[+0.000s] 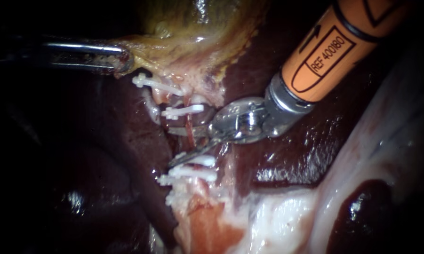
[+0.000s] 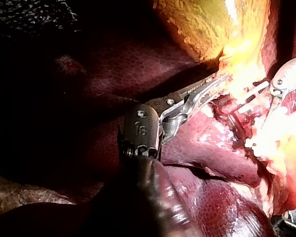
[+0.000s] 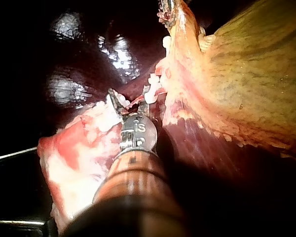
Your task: Go to the cutting position right tube
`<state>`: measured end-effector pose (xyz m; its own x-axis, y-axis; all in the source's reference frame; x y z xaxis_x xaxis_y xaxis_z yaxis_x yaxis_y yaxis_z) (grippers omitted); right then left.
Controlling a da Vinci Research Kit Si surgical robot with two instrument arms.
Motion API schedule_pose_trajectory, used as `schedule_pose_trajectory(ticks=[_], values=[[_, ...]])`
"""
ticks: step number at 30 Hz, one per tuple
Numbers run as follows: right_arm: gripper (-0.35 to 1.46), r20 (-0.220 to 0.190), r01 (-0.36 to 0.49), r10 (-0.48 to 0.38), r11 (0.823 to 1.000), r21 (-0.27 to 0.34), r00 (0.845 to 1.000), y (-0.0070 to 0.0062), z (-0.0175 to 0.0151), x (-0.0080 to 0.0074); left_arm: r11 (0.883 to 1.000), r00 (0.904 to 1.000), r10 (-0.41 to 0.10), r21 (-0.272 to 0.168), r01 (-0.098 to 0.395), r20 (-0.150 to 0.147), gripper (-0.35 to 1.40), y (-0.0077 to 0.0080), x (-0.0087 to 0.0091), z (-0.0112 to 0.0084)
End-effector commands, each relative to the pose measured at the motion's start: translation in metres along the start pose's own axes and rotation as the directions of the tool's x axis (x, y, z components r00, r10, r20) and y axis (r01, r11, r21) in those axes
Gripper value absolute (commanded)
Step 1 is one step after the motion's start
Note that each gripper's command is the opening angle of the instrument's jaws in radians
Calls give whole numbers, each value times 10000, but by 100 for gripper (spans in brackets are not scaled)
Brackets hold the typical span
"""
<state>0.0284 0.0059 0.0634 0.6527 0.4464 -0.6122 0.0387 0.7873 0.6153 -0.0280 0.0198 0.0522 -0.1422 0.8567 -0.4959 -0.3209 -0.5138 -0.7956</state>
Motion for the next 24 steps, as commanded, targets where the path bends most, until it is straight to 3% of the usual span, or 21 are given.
schedule_pose_trajectory(ticks=[1,11,17,20,24], values=[[133,-5,13,-13,10000,2,10000,0,1,1,10000,10000,-2,5,2,-2,-35,1,0,0],[135,-606,-400,415,9989,253,9973,2,7,7,10000,10000,-3,-20,3,6,-35,2,0,0],[135,-598,-757,778,9965,369,9952,1,7,9,10000,10000,-4,-18,4,5,-35,2,1,0],[135,-926,-963,1013,9937,579,9905,0,7,12,10000,10000,-4,-16,4,4,-35,2,1,1],[135,-1006,-1110,1175,9915,685,9880,-2,8,13,10000,10000,-3,-15,3,3,-35,2,0,1]])
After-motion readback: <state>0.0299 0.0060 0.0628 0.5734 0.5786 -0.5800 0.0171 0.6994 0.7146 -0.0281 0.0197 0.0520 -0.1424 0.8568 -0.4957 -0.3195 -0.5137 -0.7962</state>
